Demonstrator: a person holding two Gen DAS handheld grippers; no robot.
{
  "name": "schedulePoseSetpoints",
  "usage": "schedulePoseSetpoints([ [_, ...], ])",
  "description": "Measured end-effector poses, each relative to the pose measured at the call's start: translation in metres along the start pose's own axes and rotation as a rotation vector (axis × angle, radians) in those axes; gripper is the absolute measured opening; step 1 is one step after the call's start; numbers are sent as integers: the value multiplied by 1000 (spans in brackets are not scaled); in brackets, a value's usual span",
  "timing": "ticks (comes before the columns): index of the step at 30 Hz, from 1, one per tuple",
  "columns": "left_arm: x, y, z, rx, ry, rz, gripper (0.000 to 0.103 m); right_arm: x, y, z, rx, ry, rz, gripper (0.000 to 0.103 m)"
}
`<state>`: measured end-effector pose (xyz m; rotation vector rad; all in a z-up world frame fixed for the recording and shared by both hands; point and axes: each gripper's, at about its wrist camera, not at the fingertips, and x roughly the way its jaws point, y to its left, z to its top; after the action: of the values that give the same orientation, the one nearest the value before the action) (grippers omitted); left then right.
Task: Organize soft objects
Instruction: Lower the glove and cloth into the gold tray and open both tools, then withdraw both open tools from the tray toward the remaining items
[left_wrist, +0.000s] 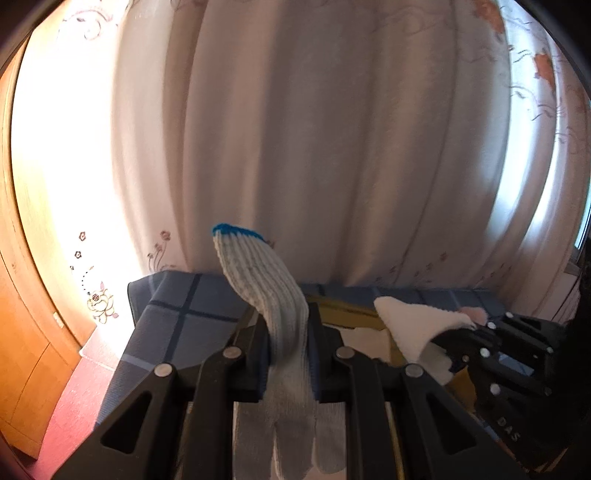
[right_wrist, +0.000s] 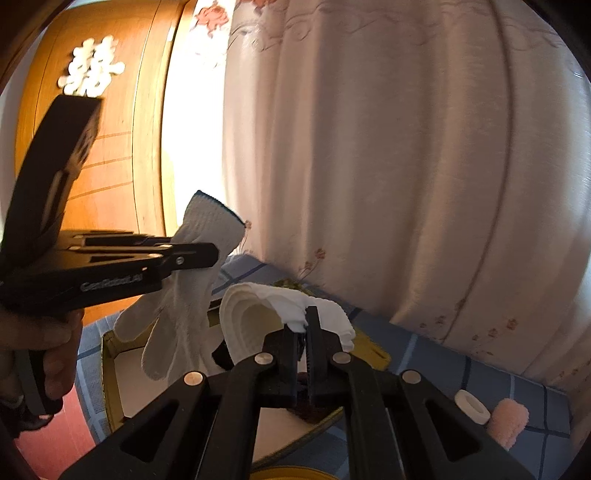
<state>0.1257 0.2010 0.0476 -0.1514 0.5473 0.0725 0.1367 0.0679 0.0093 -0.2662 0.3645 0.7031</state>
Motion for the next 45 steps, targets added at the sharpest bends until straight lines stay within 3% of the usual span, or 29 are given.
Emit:
schedulePoseSetpoints([
  [11, 37, 20, -16, 9, 124, 34, 15, 32, 37, 1, -82, 96, 8, 4],
  [14, 41, 19, -20, 19, 137, 62, 25, 36, 38, 0, -73, 114, 7, 7],
  [15, 41, 19, -21, 19, 133, 72, 32, 37, 36, 0, -63, 120, 13, 14],
  [16, 40, 19, -21, 18, 129, 78, 36, 38, 34, -1, -54, 122, 16, 30],
  [17, 37, 19, -22, 16, 118, 79, 48, 37, 32, -2, -46, 119, 19, 40],
  [18, 32, 19, -22, 2, 114, 78, 58, 33, 31, -4, -40, 106, 18, 56],
  [19, 29, 19, -21, 4, 99, 89, 62, 30, 30, -4, -38, 93, 14, 63],
  [24, 7, 16, -22, 10, 20, 118, 77, 1, 14, -16, -30, 41, -2, 63],
  [29, -15, 4, -33, -22, -55, 53, 91, -39, -28, -40, 9, -4, -77, 63],
  [34, -17, -31, -48, -7, -53, -35, 91, -75, -101, -75, 138, -22, -192, 63],
  [38, -12, -65, -54, 27, -22, -94, 91, -90, -154, -110, 257, 36, -310, 63],
  [45, -5, -119, -64, 86, 18, -150, 91, -92, -187, -146, 345, 118, -337, 63],
])
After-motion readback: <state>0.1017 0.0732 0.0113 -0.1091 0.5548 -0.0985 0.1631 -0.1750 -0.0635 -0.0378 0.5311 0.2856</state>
